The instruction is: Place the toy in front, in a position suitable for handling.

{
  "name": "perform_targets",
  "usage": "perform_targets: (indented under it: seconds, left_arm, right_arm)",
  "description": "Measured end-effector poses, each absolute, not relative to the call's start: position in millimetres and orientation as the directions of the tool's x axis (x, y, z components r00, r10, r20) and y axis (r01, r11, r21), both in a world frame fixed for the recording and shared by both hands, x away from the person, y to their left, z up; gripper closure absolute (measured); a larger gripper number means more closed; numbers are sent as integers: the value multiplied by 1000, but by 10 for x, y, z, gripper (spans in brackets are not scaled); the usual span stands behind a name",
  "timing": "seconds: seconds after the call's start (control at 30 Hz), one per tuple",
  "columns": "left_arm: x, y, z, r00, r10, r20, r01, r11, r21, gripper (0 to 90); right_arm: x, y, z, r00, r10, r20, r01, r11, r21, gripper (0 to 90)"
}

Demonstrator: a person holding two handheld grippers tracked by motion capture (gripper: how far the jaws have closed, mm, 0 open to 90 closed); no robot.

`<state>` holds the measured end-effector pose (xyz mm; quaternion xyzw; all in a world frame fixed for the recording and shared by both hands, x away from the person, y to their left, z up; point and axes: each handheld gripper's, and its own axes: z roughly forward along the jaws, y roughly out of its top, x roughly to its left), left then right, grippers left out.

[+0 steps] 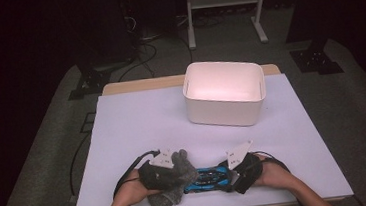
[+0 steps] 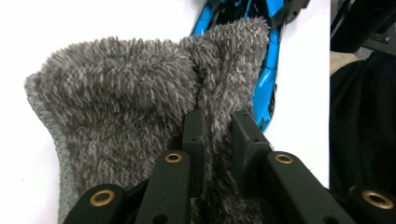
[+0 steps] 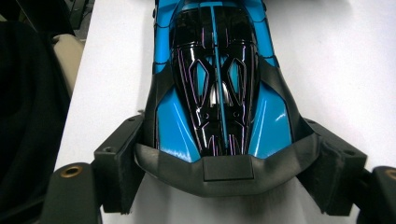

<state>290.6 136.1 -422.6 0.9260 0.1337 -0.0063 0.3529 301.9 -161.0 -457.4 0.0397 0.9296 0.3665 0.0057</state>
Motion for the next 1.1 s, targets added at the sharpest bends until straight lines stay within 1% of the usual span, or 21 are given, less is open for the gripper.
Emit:
perform_targets:
  seconds: [0.1,0.13,0.17,0.23,0.3,0.4,0.5,0.53,0.57,0.6,0.73,0.77,0.83,0.87,0.9,0.93,1.03,1.07,1.1]
  left_arm:
    - [2885,1207,-4197,973,199,-115,224,-708,670,774]
    - [2885,1207,-4197,973,199,-115,224,-708,670,774]
    - [2866,1082,-4179,981,165,-101,190,-718,670,773]
    - [2848,975,-4169,987,140,-79,157,-734,661,770]
    - [2848,971,-4167,988,138,-74,152,-738,658,771]
    - [2874,1063,-4190,984,161,-82,174,-731,660,771]
    - [2909,1214,-4210,974,210,-80,211,-732,647,772]
    - [2926,1301,-4222,968,240,-77,232,-733,640,771]
    - [2926,1301,-4222,968,240,-77,232,-733,640,771]
    - [2941,1369,-4236,962,258,-86,252,-723,644,771]
    - [2940,1328,-4228,963,255,-91,252,-719,648,771]
    - [2939,1286,-4211,966,243,-86,240,-723,647,771]
    - [2914,1088,-4153,978,191,-82,198,-725,660,771]
    - [2914,1088,-4153,978,191,-82,198,-725,660,770]
    - [2906,1009,-4135,984,164,-73,171,-735,656,770]
    - [2895,871,-4121,992,113,-57,123,-754,646,758]
    - [2910,829,-4117,994,97,-53,108,-762,638,755]
    - [2919,850,-4124,993,99,-59,114,-757,643,756]
    - [2921,927,-4172,990,115,-79,138,-731,668,756]
  right_arm:
    - [3012,-1603,-4573,-996,83,16,72,730,680,230]
    - [3012,-1603,-4573,-996,83,16,72,730,680,230]
    - [3009,-1602,-4574,-996,86,15,73,729,680,229]
    - [3008,-1605,-4577,-996,86,14,72,728,682,229]
    - [3007,-1609,-4579,-996,87,13,72,726,684,229]
    - [3004,-1604,-4577,-996,89,12,73,728,682,229]
    - [3002,-1602,-4575,-996,90,10,72,730,680,229]
    - [3002,-1603,-4575,-996,89,9,72,729,680,229]
    - [3002,-1603,-4575,-996,89,9,72,729,680,229]
    - [3003,-1604,-4576,-996,89,11,72,728,681,229]
    - [3004,-1605,-4579,-996,89,11,72,726,684,229]
    - [3004,-1605,-4579,-996,89,11,72,726,684,229]
    - [3003,-1603,-4579,-996,91,11,74,726,683,229]
    - [3003,-1603,-4579,-996,91,11,74,726,683,229]
    - [3002,-1604,-4580,-996,91,11,74,725,684,229]
    - [3001,-1607,-4584,-996,93,11,75,722,688,228]
    - [3003,-1622,-4594,-995,94,16,78,714,696,228]
    - [3001,-1621,-4594,-995,95,15,79,713,696,228]
    - [3000,-1618,-4593,-995,95,13,77,715,695,228]
